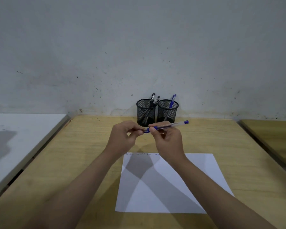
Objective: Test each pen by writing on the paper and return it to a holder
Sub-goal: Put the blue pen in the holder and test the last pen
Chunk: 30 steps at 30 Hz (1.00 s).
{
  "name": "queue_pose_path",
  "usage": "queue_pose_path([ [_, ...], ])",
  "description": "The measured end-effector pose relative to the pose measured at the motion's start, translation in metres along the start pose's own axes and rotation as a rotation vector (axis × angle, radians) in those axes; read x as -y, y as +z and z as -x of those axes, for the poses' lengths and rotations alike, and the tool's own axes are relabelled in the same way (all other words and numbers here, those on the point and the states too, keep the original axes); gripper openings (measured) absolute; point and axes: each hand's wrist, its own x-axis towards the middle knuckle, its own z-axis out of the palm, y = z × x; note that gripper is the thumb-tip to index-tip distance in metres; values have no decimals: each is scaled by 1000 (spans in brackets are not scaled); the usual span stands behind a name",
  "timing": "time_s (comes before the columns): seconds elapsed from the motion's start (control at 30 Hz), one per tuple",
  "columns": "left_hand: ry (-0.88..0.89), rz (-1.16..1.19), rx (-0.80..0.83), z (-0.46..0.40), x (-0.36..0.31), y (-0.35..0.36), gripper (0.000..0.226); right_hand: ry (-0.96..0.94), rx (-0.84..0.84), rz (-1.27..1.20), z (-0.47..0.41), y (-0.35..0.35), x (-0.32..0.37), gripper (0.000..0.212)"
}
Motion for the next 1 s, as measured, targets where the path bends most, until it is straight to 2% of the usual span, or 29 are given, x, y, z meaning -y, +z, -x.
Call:
queue_pose_path([
  [0.07, -80, -53, -59, -2, 16, -13, 19, -52, -188, -55, -3, -9, 6, 13],
  [0.13, -236, -147, -163, 5, 42, -39, 18, -158, -385, -122, -15, -36, 20, 11],
  [0.2, -366, -218, -173, 13, 60, -59, 10, -223, -447, -132, -26, -61, 33, 14],
  [0.3, -445, -211, -123, 17, 64, -50, 14, -127, -385, -131, -24, -55, 28, 21],
  [0.4, -468, -149, -49, 13, 60, -27, 20, 7, -306, -137, -8, -35, 9, 18],
  [0.53, -482, -176, -5, 14, 66, -12, 20, 137, -284, -154, 5, -31, -4, 14],
  [0.67, -498, -213, 18, 16, 73, -8, 25, 178, -265, -126, 10, -34, -11, 11],
  [0.87, -539, -121, 3, 21, 68, -16, 36, 221, -239, -97, 10, -38, -19, 9],
  [1.0, -436, -122, 41, 46, 50, -19, 27, 271, -194, -83, 10, -48, -27, 10],
])
